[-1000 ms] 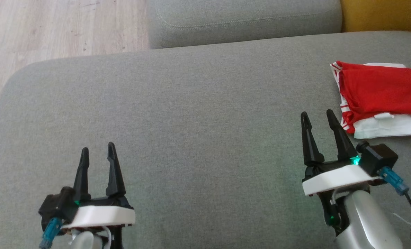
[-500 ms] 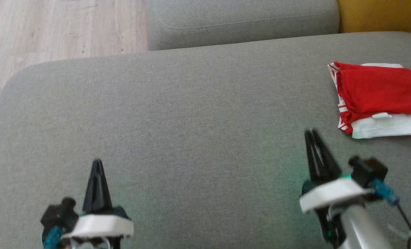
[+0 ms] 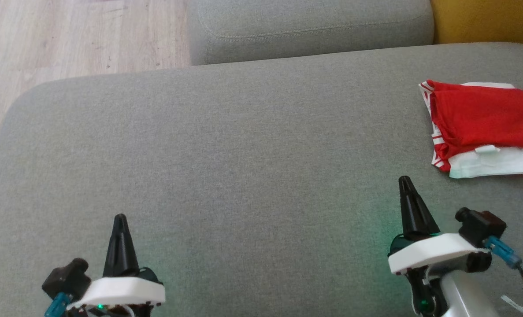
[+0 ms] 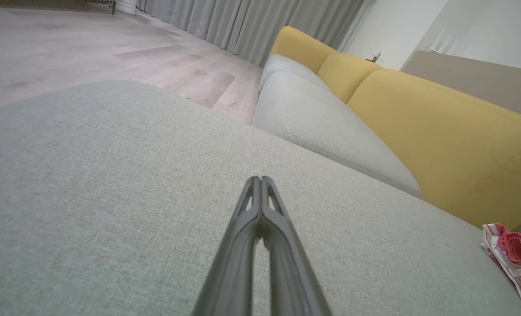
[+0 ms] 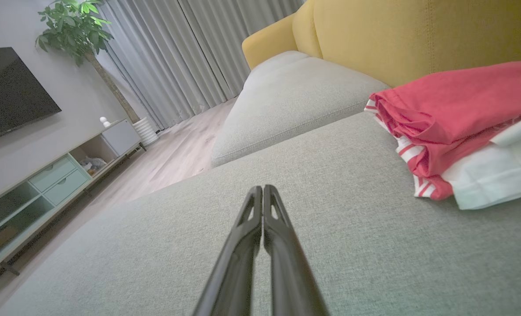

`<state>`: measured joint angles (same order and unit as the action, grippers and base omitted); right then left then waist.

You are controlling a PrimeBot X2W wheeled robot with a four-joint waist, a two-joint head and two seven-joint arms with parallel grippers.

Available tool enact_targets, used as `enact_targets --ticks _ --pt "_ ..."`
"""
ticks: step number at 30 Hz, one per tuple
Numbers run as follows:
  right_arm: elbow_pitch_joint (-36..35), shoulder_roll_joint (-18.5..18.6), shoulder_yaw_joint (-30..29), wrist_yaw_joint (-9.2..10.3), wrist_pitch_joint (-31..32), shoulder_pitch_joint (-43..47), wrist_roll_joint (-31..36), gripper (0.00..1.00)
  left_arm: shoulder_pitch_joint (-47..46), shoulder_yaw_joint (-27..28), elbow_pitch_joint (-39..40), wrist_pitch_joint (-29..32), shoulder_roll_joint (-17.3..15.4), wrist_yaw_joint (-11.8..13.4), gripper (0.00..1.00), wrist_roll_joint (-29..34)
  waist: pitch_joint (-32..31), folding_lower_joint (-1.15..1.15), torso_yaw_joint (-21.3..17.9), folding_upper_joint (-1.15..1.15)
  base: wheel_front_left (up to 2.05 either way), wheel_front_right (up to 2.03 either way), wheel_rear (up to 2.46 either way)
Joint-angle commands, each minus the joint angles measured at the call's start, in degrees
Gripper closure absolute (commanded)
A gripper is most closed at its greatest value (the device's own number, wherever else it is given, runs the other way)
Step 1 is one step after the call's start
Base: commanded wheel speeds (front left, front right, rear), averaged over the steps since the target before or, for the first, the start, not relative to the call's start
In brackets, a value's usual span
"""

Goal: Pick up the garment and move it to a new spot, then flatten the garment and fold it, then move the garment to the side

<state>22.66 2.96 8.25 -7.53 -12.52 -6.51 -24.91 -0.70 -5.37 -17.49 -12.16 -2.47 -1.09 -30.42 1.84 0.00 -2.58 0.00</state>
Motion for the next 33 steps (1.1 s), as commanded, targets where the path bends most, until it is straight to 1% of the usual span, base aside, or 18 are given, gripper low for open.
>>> enact_targets --ticks 1,33 --pt "-2.3 0.5 -0.5 0.01 0.3 -2.5 -1.7 1.0 -2.3 1.2 2.0 0.2 0.0 -0.3 1.0 -1.3 0.0 0.0 0.0 0.0 0.0 0.0 0.0" --pt "-4.2 1.0 -3.6 0.02 4.8 -1.6 -21.2 1.0 -3.2 4.2 2.4 5.5 -0.1 -2.0 1.0 -18.5 -0.5 0.0 0.8 0.0 0.0 0.0 0.0"
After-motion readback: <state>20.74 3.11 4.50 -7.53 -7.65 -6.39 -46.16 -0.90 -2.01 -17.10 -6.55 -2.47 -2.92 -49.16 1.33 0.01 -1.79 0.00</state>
